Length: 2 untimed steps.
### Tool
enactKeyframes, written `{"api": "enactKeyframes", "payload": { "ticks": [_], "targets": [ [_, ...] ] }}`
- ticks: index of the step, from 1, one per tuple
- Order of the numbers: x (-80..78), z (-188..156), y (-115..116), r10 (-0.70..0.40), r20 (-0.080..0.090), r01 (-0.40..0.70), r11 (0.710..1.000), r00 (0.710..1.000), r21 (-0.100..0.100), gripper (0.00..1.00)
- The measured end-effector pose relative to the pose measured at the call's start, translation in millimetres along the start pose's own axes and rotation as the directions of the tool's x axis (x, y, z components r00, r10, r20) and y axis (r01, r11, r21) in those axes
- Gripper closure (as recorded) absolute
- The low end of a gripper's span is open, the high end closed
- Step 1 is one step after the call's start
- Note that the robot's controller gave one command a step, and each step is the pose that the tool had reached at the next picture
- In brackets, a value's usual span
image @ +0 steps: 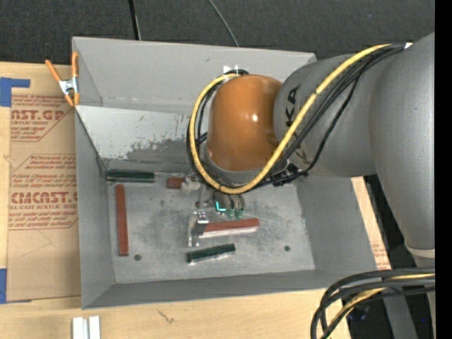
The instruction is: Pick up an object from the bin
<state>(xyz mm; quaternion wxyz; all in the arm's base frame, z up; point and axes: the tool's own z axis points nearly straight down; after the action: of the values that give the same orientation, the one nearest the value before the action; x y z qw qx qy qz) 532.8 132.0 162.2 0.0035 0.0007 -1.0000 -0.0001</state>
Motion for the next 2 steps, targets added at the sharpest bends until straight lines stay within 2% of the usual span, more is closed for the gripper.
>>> {"api": "enactKeyframes", "payload": {
  "ticks": [1, 2],
  "targets": [
    [-2.0, -4, -1, 0.001, 0.008, -0.001, 1.0, 1.0, -0.001, 0.0],
    [9.0, 58, -52, -0.11, 0.011, 0.11, 0.994, 0.994, 0.001, 0.0]
  ]
}}
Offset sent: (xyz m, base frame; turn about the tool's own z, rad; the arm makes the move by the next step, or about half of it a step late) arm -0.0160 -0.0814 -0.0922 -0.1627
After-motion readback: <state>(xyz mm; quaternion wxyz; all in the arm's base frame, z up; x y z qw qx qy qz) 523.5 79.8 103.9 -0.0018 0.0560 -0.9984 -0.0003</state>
